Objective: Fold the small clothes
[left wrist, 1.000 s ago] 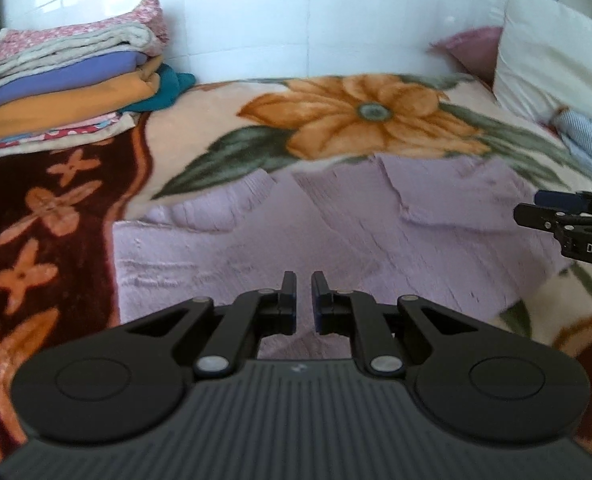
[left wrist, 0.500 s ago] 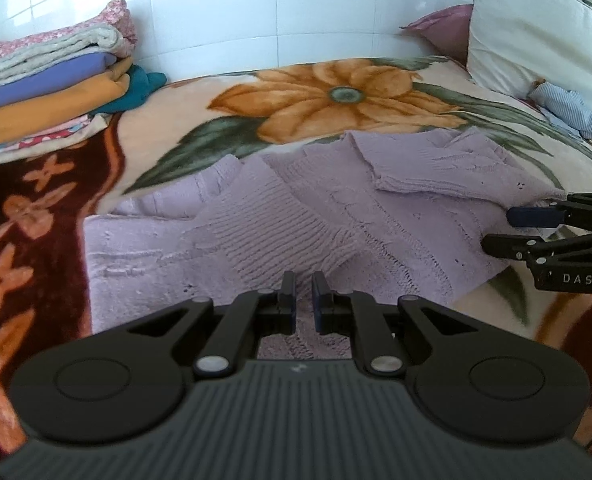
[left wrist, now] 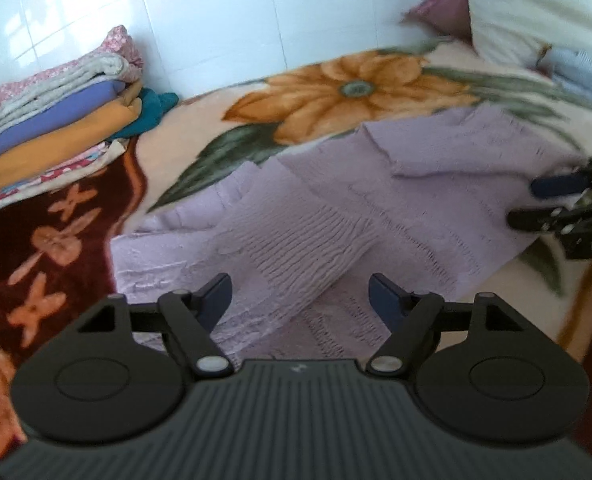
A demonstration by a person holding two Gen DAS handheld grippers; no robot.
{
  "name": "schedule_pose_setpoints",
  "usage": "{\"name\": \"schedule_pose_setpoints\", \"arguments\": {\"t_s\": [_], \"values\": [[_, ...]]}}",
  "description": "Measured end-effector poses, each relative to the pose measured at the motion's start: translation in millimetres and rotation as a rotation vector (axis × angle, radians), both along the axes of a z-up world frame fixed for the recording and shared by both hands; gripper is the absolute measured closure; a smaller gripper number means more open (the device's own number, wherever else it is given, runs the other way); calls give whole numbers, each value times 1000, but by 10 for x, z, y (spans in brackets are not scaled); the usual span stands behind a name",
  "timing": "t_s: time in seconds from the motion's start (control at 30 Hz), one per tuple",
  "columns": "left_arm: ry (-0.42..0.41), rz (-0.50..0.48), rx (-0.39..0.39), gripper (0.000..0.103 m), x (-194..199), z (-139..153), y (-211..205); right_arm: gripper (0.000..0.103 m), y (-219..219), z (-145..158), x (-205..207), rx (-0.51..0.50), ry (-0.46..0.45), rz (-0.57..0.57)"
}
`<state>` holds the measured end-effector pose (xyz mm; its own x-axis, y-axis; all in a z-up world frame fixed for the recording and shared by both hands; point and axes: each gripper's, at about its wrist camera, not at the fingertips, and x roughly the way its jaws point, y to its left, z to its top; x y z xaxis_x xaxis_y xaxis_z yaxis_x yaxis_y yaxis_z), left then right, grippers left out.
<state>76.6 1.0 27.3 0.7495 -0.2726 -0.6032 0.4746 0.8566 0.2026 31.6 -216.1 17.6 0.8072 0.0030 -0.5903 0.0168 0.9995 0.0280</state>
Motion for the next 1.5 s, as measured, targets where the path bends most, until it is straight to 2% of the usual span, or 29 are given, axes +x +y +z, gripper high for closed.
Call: {"name": "schedule_pose_setpoints", "arguments": {"t_s": [0.1, 0.23, 0.3, 0.37, 0.43, 0.47, 0.57, 0.73, 0.87, 1.07, 1.17, 1.23, 1.3, 1.37, 1.4, 1.5], "values": [[7, -11, -13, 27, 28, -16, 15, 42, 50, 105, 26, -62, -39, 22], [-28, -30, 9, 29, 33, -41, -38, 42, 96, 162, 189, -164, -63, 52], [-38, -39, 12, 42, 48, -64, -64, 42, 117, 174, 271, -209, -66, 63], [-36, -38, 10, 71, 80, -84, -67, 42, 155, 183, 312, -263, -79, 86], [-42, -36, 0, 87, 90, -67, -48, 42, 193, 200, 321, -307, -91, 104], [-44, -33, -13, 89, 95, -46, -22, 42, 204, 214, 313, -313, -97, 113], [-67, 2, -57, 91, 119, 41, 94, 42, 221, 240, 289, -311, -105, 128], [-117, 119, -94, 92, 338, 233, 364, 42, 246, 176, 305, -325, -85, 157], [-155, 216, -78, 92, 618, 324, 561, 42, 242, 119, 386, -305, -66, 155], [-85, 342, -70, 89, 1033, 162, 790, 42, 216, 64, 518, -271, -50, 149], [-45, 363, -92, 89, 1043, 105, 876, 44, 180, 54, 563, -248, -51, 137], [-32, 370, -114, 89, 978, 107, 921, 51, 164, 47, 584, -246, -58, 129], [-18, 358, -134, 89, 903, 131, 946, 77, 157, 35, 607, -251, -58, 126], [-9, 343, -144, 89, 825, 174, 944, 91, 142, 41, 619, -254, -63, 121], [-7, 336, -152, 89, 797, 193, 935, 94, 117, 70, 618, -243, -72, 115], [13, 307, -198, 89, 703, 273, 917, 95, -5, 224, 611, -207, -119, 64]]}}
